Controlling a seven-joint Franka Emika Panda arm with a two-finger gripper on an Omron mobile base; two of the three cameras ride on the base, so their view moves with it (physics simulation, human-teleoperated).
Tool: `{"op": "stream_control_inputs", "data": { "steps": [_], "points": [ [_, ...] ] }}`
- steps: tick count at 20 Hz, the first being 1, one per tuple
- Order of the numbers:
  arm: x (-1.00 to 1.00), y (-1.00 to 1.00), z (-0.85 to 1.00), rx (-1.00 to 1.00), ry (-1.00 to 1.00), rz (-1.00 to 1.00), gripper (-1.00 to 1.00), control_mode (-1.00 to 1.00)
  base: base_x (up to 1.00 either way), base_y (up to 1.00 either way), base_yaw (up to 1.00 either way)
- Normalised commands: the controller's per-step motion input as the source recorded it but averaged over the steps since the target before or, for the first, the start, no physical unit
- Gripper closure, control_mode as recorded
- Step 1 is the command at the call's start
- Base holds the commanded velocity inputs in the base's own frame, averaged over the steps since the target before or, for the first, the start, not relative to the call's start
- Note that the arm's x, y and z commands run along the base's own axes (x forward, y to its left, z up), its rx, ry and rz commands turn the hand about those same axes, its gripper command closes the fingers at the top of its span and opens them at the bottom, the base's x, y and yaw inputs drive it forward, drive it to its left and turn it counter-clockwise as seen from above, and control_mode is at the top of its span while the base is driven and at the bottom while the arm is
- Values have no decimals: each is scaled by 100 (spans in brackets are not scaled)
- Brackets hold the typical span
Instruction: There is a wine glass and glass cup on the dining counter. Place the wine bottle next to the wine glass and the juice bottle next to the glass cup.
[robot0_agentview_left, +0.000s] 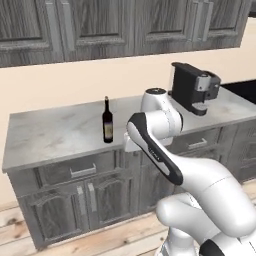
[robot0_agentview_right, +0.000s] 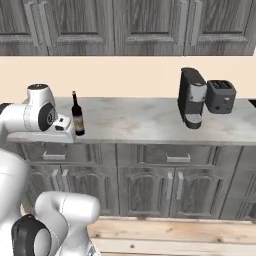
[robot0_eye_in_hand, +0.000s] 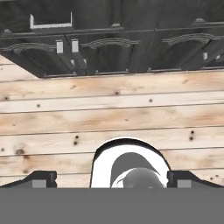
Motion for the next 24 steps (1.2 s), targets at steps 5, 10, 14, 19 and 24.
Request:
{"op": "stream_control_inputs", "data": {
  "steps": [5, 10, 14, 19, 24],
  "points": [
    [0, 0, 0, 0, 0, 0, -100, 100, 54, -39, 18],
    [0, 0, 0, 0, 0, 0, -100, 100, 57, -25, 35],
    [0, 0, 0, 0, 0, 0, -100, 100, 51, -30, 32],
    [0, 0, 0, 0, 0, 0, -100, 100, 44, -48, 12],
    [0, 0, 0, 0, 0, 0, -100, 100, 50, -51, 0]
  ]
}}
